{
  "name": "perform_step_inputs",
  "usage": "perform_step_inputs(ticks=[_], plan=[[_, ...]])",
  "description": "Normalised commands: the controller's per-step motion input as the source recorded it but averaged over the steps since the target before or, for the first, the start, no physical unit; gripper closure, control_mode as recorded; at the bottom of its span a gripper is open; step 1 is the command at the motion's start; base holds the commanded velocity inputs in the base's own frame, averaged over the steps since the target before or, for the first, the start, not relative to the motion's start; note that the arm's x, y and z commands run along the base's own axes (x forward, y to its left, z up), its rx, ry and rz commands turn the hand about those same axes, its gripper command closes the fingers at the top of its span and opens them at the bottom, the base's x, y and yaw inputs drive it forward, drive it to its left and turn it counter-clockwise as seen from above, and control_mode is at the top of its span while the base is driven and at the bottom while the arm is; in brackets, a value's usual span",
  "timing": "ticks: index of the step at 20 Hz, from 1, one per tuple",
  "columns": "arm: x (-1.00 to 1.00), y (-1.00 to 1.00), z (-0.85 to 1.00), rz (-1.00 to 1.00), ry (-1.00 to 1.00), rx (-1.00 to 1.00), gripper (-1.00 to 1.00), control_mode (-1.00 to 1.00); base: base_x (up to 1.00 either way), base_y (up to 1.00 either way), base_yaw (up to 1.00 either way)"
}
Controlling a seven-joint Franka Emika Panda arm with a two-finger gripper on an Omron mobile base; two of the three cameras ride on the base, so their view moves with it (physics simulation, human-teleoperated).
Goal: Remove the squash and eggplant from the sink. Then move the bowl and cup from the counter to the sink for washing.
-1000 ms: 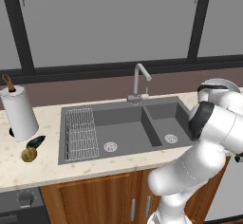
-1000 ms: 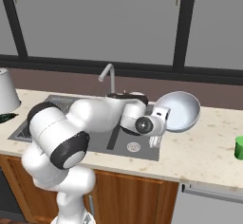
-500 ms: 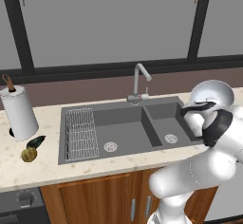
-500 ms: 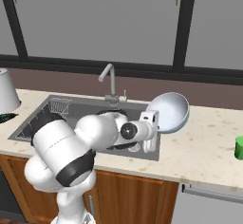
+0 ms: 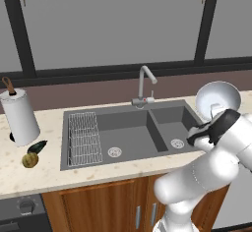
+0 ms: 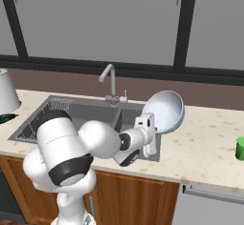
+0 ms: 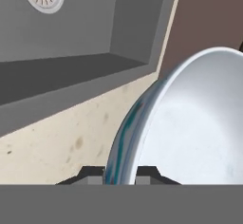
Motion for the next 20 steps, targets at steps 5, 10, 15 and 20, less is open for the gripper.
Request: perform_step_inputs(ticks=[5,10,15,20], plan=[[0.03,0.03,0.55,0.03,0.05,-0.01,1.00,-1.00,0.00,0.00,0.00],[-0.01,0.08,0.50,0.03,0.15,0.00,1.00,-1.00,0.00,0.00,0.00],[-0.05,0.10,0.51,0.00,0.22,0.00,1.00,-1.00,0.00,0.00,0.00],[-0.02,0.13,0.51,0.00,0.24,0.00,1.00,-1.00,0.00,0.00,0.00]])
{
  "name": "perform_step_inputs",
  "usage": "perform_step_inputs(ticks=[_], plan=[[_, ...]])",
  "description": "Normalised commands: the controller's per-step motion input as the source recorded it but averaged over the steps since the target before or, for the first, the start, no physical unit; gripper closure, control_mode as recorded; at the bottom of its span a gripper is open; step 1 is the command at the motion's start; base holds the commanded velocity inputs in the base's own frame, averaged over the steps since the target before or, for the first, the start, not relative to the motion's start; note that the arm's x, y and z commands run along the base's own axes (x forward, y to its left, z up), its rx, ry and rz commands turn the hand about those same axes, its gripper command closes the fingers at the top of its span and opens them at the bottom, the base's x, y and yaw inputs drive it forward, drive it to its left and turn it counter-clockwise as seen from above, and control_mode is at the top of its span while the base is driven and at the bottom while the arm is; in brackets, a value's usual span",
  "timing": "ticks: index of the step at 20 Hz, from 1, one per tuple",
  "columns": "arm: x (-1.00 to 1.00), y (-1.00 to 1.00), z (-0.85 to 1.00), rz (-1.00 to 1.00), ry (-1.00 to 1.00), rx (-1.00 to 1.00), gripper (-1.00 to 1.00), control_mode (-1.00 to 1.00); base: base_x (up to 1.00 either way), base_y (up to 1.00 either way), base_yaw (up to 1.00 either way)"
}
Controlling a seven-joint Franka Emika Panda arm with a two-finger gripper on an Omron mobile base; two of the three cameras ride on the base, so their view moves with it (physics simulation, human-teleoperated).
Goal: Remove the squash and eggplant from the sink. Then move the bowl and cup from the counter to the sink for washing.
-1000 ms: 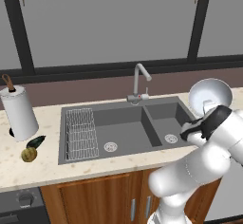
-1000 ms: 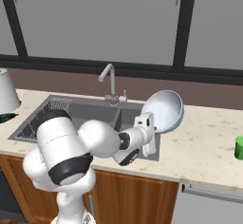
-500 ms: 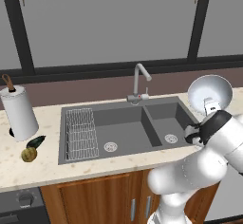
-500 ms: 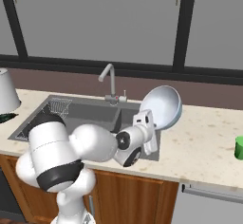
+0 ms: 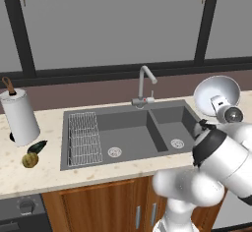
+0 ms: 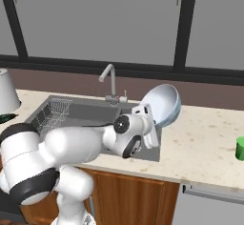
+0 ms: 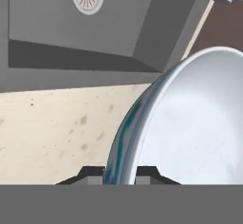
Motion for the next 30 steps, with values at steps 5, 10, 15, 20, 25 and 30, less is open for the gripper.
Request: perform_step_inputs(ticks=[5,10,15,20,25,30], plan=[[-0.06,0.15,0.47,0.00,0.22,0.00,1.00,-1.00,0.00,0.00,0.00],[0.00,0.16,0.31,0.00,0.15,0.00,1.00,-1.00,0.00,0.00,0.00],[0.02,0.08,0.24,0.00,0.05,0.01,1.00,-1.00,0.00,0.00,0.00],[0.00,0.13,0.20,0.00,0.01,0.08,1.00,-1.00,0.00,0.00,0.00],[-0.02,0.16,0.18,0.00,0.00,0.11,1.00,-1.00,0.00,0.00,0.00],[-0.03,0.17,0.18,0.00,0.00,0.11,1.00,-1.00,0.00,0.00,0.00]])
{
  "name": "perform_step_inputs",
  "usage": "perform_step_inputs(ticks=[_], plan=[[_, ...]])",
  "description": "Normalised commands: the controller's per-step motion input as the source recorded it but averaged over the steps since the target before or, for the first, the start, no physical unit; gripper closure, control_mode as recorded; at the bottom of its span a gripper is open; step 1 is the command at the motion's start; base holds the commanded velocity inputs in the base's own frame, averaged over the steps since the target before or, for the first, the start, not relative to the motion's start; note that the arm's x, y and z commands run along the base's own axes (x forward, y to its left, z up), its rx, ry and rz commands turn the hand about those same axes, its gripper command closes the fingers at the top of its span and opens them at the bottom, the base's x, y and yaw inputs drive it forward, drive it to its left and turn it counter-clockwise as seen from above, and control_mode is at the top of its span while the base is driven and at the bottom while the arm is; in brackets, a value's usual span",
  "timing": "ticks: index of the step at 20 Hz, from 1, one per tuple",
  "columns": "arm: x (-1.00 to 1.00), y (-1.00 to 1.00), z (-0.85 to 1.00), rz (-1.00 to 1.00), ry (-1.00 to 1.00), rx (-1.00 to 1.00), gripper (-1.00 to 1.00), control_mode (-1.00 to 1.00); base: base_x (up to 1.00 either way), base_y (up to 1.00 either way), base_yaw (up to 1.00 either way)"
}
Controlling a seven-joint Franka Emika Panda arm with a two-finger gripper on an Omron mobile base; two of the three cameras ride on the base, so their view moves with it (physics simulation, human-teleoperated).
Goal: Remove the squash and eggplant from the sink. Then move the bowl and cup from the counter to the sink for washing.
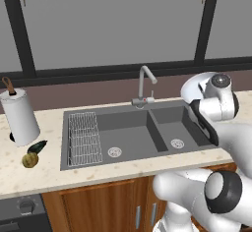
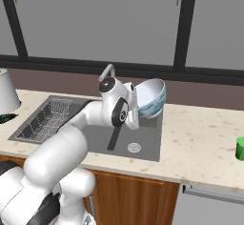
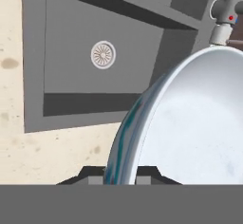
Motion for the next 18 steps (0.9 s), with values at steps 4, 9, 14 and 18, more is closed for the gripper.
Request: perform_step_inputs(ticks=[4,9,14,18], plan=[[-0.06,0.17,0.14,0.00,0.01,0.09,1.00,-1.00,0.00,0.00,0.00],[-0.13,0.21,0.05,0.00,0.05,0.08,1.00,-1.00,0.00,0.00,0.00],[-0.14,0.23,0.00,0.00,0.04,0.08,1.00,-1.00,0.00,0.00,0.00],[-0.11,0.26,0.01,0.00,0.01,0.07,1.00,-1.00,0.00,0.00,0.00]])
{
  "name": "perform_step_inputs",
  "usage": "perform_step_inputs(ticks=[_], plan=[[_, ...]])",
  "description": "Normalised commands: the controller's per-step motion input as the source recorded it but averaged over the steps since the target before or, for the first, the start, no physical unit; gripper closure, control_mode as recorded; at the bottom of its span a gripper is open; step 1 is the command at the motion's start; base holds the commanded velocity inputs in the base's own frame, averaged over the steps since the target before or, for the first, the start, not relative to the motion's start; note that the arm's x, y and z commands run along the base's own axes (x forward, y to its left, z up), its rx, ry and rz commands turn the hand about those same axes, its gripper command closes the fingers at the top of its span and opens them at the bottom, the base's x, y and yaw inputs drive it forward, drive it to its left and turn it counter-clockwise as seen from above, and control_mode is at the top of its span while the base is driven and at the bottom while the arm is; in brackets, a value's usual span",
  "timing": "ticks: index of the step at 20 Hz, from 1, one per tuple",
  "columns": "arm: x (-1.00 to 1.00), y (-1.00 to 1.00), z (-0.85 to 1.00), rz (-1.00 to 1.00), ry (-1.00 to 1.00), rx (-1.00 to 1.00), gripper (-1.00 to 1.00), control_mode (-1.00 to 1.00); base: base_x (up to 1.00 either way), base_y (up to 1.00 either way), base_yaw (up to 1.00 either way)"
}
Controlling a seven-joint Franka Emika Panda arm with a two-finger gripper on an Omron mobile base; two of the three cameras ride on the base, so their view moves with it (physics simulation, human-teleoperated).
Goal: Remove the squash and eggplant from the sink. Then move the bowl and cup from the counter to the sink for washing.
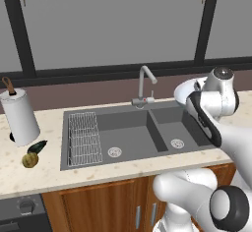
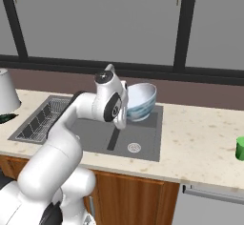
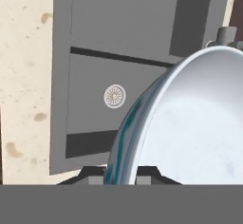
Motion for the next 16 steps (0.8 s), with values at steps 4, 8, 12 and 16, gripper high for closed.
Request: perform_step_inputs(ticks=[4,8,12,16], plan=[[-0.13,0.25,0.01,0.00,0.05,0.10,1.00,-1.00,0.00,0.00,0.00],[-0.13,0.27,0.00,0.00,0.07,0.09,1.00,-1.00,0.00,0.00,0.00],[-0.11,0.28,0.00,0.00,0.04,0.05,1.00,-1.00,0.00,0.00,0.00],[-0.10,0.29,0.00,0.00,0.06,0.01,1.00,-1.00,0.00,0.00,0.00]])
